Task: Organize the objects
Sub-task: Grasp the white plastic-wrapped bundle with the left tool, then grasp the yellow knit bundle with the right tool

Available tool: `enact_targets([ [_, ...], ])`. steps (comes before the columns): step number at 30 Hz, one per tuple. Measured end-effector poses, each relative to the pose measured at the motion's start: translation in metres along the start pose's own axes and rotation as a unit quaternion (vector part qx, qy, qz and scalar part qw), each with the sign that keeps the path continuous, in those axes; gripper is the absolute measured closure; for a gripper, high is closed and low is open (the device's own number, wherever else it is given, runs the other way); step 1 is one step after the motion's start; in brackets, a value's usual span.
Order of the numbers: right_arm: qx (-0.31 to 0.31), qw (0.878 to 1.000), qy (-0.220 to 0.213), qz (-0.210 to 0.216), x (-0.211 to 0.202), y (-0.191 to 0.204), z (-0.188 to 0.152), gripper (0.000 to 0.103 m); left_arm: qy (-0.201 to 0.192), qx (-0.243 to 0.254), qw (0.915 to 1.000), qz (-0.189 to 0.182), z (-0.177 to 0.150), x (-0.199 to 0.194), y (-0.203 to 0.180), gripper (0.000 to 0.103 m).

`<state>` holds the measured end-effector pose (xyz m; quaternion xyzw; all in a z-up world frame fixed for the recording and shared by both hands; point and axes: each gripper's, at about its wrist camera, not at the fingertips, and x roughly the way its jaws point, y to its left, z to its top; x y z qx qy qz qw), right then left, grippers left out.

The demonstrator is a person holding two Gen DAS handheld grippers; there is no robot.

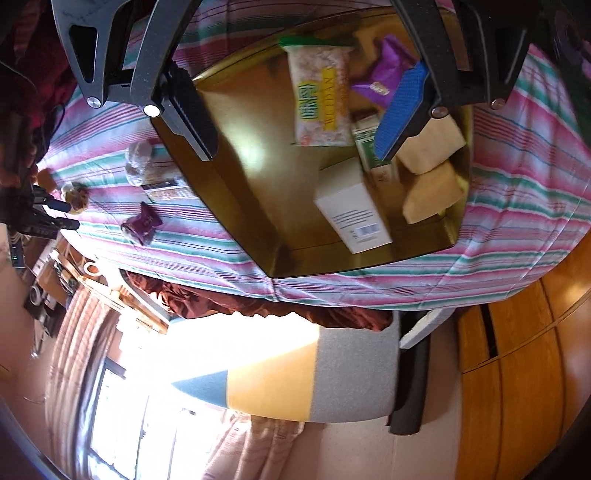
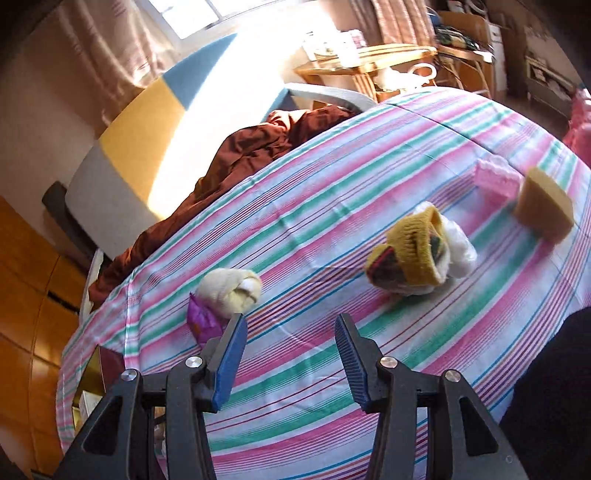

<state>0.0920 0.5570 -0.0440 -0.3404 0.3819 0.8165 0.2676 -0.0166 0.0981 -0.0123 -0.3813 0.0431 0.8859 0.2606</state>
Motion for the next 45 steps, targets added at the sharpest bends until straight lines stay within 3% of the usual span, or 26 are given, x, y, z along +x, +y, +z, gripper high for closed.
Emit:
enact_targets([
  [3,0.092,0.995,-0.011,0.044,-0.004,-0.031,0.007,0.051,0.003,0.041,0.9986,-0.032,0.009,0.009,-0.036,0.016],
  [7,0.147,0.986,-0.030,0.069,-0.009,-0.052,0.011,0.048,0.019,0.082,0.9930,-0.082,0.017,0.027,-0.083,0.018],
  [11,0.153,0.985,-0.011,0.076,0.000,-0.051,0.014,0.046,0.049,0.113,0.9854,-0.117,0.018,0.048,-0.122,0.029],
  [14,0.142,0.986,-0.008,0.082,0.002,-0.047,0.015,0.046,0.063,0.137,0.9804,-0.126,0.019,0.061,-0.148,0.030],
  [20,0.155,0.983,-0.006,0.102,0.002,-0.052,0.014,0.046,0.103,0.171,0.9719,-0.125,0.017,0.095,-0.188,0.030],
  [25,0.166,0.979,-0.016,0.120,-0.001,-0.056,0.013,0.046,0.153,0.195,0.9654,-0.082,0.008,0.132,-0.212,0.031],
  [28,0.193,0.970,-0.042,0.145,-0.010,-0.067,0.013,0.046,0.179,0.196,0.9620,-0.065,-0.001,0.152,-0.217,0.031],
  [31,0.240,0.952,-0.088,0.168,-0.024,-0.088,0.011,0.042,0.177,0.203,0.9609,-0.066,-0.010,0.158,-0.222,0.053],
  [32,0.256,0.946,-0.096,0.171,-0.025,-0.095,0.009,0.040,0.165,0.211,0.9609,-0.071,-0.012,0.155,-0.225,0.068],
  [34,0.280,0.938,-0.101,0.176,-0.025,-0.103,0.008,0.040,0.157,0.212,0.9606,-0.086,-0.016,0.150,-0.228,0.068],
  [36,0.283,0.938,-0.100,0.173,-0.024,-0.103,0.009,0.040,0.150,0.210,0.9606,-0.104,-0.022,0.144,-0.230,0.069],
  [39,0.272,0.945,-0.098,0.152,-0.025,-0.097,0.012,0.040,0.118,0.243,0.9578,-0.098,-0.036,0.135,-0.235,0.069],
  [42,0.273,0.951,-0.086,0.117,-0.023,-0.099,0.020,0.040,0.109,0.239,0.9584,-0.111,-0.038,0.134,-0.230,0.069],
  [45,0.267,0.956,-0.101,0.063,-0.025,-0.107,0.045,0.040,0.108,0.231,0.9589,-0.125,-0.037,0.137,-0.226,0.069],
])
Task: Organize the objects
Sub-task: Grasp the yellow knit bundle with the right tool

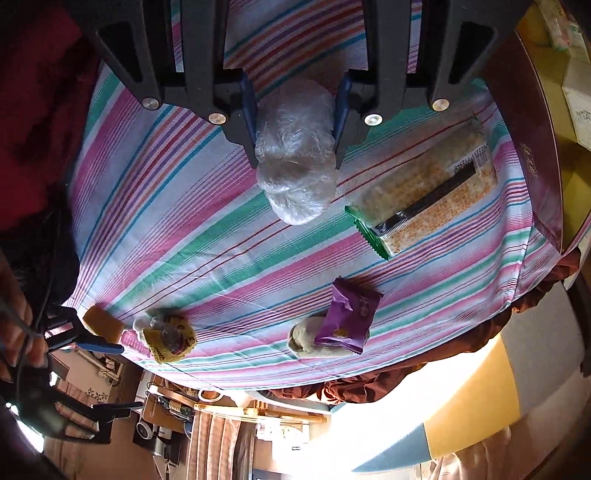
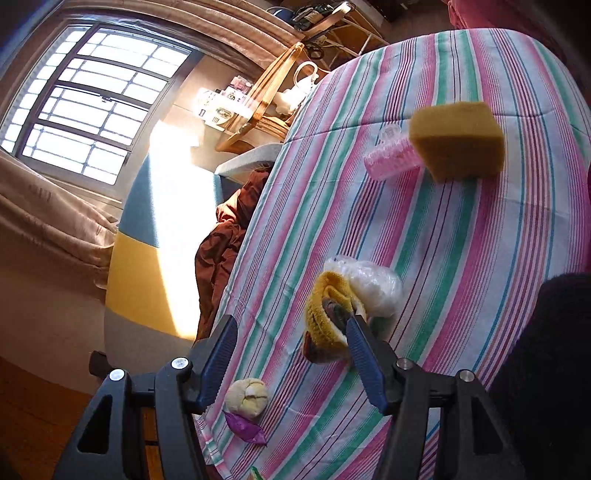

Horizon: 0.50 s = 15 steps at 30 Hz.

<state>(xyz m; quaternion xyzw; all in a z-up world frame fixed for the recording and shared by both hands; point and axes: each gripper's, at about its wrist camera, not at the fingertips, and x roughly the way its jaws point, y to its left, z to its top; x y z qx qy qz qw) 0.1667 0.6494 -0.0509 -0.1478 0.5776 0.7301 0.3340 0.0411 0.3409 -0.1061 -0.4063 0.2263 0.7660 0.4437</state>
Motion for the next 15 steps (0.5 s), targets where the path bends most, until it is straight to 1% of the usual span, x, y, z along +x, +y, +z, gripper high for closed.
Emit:
enact_targets([
  [2,-0.009,0.999,-0.006,-0.043,0.010,0.004,0.018,0.040,-0.005,0.000,1.0000,0.001,-0.001,0.000,0.000,0.069],
  [6,-0.029,0.995,0.011,-0.096,0.047,0.006,0.036,0.040,-0.009,-0.009,0.9999,-0.003,-0.001,0.002,0.001,0.069],
  [8,-0.045,0.991,0.034,-0.123,0.067,0.007,0.036,0.040,-0.010,-0.012,0.9999,-0.007,-0.001,0.002,0.003,0.069],
  [11,-0.053,0.985,0.079,-0.141,0.091,0.004,0.028,0.040,-0.011,-0.016,0.9997,-0.011,-0.002,0.001,0.005,0.069],
  [12,-0.052,0.985,0.098,-0.128,0.095,0.003,0.024,0.040,-0.011,-0.018,0.9997,-0.012,-0.002,0.001,0.005,0.069],
  [13,-0.045,0.986,0.132,-0.088,0.099,0.004,0.020,0.040,-0.011,-0.020,0.9997,-0.013,-0.002,0.001,0.005,0.069],
  [14,-0.036,0.983,0.174,-0.035,0.104,0.005,0.014,0.040,-0.011,-0.022,0.9996,-0.014,-0.002,0.001,0.006,0.069],
  [15,-0.033,0.975,0.218,0.005,0.110,0.009,0.004,0.040,-0.011,-0.024,0.9995,-0.016,-0.002,0.001,0.006,0.069],
])
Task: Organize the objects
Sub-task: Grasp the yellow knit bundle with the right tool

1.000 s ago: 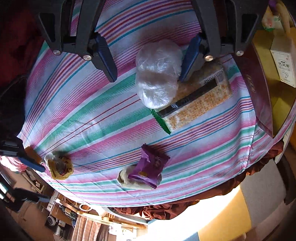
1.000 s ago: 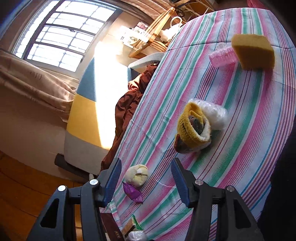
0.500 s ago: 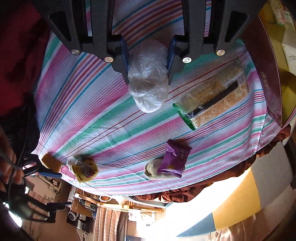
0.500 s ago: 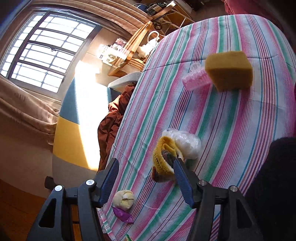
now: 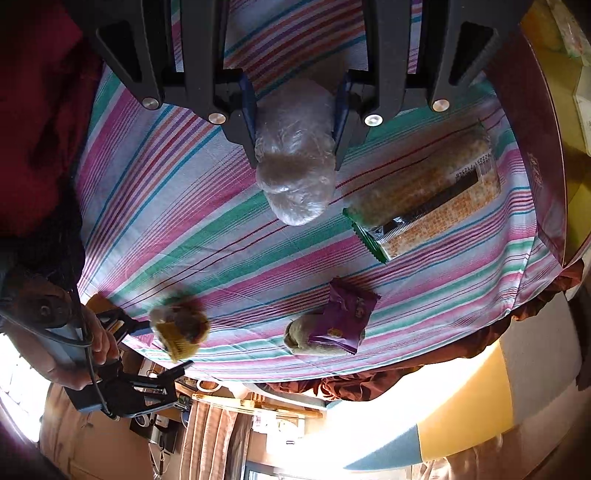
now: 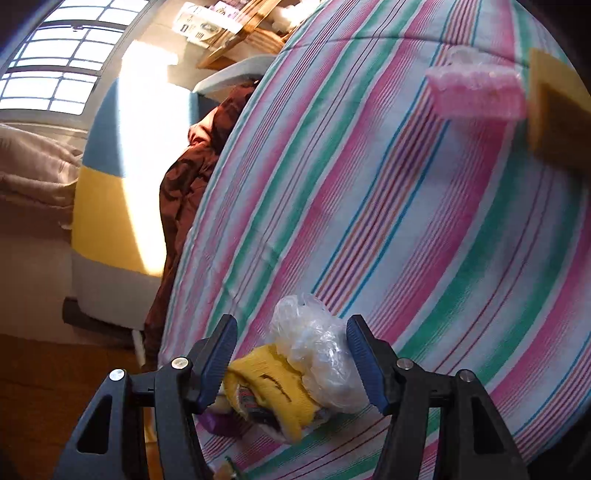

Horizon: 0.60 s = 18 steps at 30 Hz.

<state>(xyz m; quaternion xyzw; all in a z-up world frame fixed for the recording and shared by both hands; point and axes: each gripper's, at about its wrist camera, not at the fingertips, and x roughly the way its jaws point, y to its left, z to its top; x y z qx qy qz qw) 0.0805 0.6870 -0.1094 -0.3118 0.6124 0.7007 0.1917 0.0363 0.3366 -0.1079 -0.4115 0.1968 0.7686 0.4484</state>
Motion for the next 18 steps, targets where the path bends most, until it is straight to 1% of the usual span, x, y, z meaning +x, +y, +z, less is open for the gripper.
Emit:
enact_targets([
  [1,-0.012,0.999,0.029,0.016,0.008,0.006,-0.007,0.041,0.000,-0.001,1.0000,-0.001,0.000,0.000,0.000,0.069],
  [2,-0.030,0.998,0.044,0.020,0.012,0.014,-0.015,0.041,0.000,-0.002,1.0000,-0.001,0.000,0.000,0.000,0.069],
  [4,-0.064,0.995,0.061,0.047,0.014,0.028,-0.023,0.041,0.000,-0.001,1.0000,-0.002,-0.001,-0.001,0.000,0.068],
  [5,-0.072,0.994,0.058,0.053,0.013,0.032,-0.026,0.041,0.000,-0.003,1.0000,-0.003,-0.001,-0.001,0.001,0.068],
  [8,-0.077,0.996,0.034,0.026,0.007,0.031,-0.027,0.041,0.000,-0.003,1.0000,-0.003,-0.002,-0.002,0.001,0.068],
  [12,-0.075,0.997,0.032,-0.013,0.009,0.026,-0.026,0.041,-0.001,-0.003,1.0000,0.001,-0.002,-0.002,0.000,0.068],
  [18,-0.129,0.988,0.024,-0.087,0.015,0.036,-0.030,0.041,-0.004,-0.002,1.0000,0.003,-0.003,-0.002,0.000,0.068],
])
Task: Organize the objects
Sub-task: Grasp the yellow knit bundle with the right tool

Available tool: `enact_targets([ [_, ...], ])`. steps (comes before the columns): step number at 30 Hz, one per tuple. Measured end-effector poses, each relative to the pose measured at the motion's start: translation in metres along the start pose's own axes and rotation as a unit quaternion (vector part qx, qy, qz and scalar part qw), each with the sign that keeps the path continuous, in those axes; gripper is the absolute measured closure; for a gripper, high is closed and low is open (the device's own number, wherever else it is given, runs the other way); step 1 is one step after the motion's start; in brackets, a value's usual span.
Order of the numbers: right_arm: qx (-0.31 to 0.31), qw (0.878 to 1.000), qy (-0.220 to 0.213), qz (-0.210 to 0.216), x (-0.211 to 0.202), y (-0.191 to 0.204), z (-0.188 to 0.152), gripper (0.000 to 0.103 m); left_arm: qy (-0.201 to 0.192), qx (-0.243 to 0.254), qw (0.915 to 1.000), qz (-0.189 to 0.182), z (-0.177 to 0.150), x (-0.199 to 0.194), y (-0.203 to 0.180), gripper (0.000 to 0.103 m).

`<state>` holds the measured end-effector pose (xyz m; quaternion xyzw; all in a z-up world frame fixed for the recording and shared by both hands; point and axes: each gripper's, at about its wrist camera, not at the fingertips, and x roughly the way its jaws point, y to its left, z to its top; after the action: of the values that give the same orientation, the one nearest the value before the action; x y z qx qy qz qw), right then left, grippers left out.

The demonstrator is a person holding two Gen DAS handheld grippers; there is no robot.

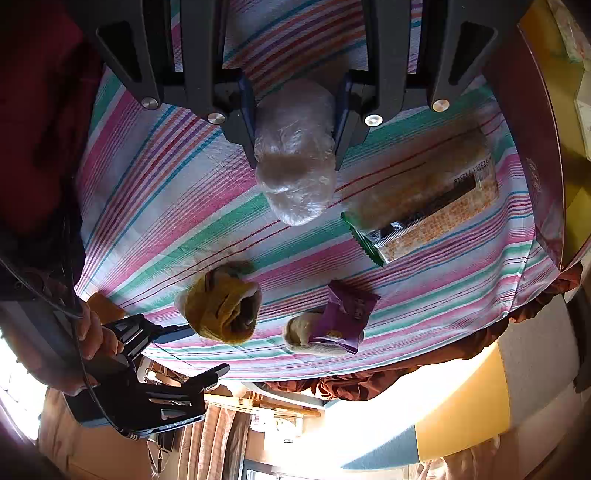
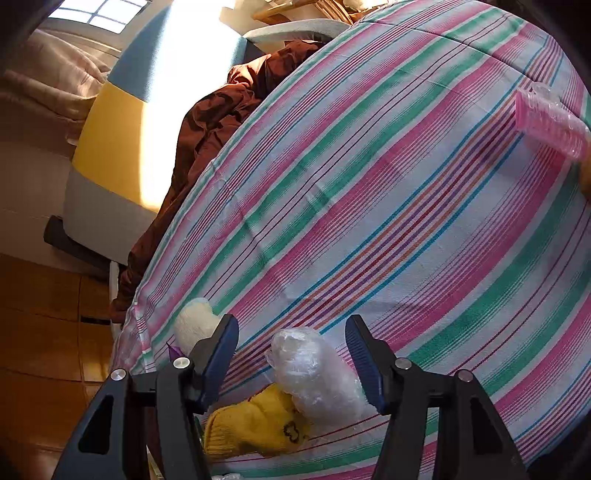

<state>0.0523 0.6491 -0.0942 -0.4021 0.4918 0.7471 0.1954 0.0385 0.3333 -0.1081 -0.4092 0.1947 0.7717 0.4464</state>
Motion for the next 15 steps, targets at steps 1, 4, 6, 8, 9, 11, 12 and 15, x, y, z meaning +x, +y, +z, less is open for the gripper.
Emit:
enact_targets([
  [1,-0.010,1.000,0.004,-0.009,0.002,0.003,-0.001,0.041,-0.001,0.000,1.0000,0.000,0.000,0.000,0.000,0.067],
  [4,-0.044,0.998,0.012,-0.039,0.007,0.013,-0.006,0.041,-0.002,-0.001,1.0000,0.001,0.000,0.000,0.000,0.067],
  [6,-0.060,0.996,0.019,-0.057,0.011,0.017,-0.009,0.041,-0.003,-0.001,1.0000,0.001,0.000,0.000,0.000,0.066],
  [8,-0.070,0.995,0.025,-0.070,0.014,0.018,-0.012,0.041,-0.003,-0.001,1.0000,0.002,-0.001,0.000,-0.001,0.066],
  [9,-0.075,0.994,0.028,-0.076,0.015,0.019,-0.013,0.041,-0.003,0.000,1.0000,0.002,-0.001,0.000,-0.001,0.066],
  [11,-0.089,0.991,0.035,-0.092,0.019,0.022,-0.016,0.041,-0.003,0.001,1.0000,0.003,0.000,0.000,-0.001,0.066],
  [12,-0.099,0.989,0.043,-0.106,0.022,0.022,-0.019,0.041,-0.003,0.001,1.0000,0.003,0.000,0.000,-0.001,0.066],
  [15,-0.137,0.979,0.045,-0.143,0.028,0.029,-0.026,0.048,-0.004,0.003,1.0000,0.004,0.000,0.001,-0.001,0.066],
])
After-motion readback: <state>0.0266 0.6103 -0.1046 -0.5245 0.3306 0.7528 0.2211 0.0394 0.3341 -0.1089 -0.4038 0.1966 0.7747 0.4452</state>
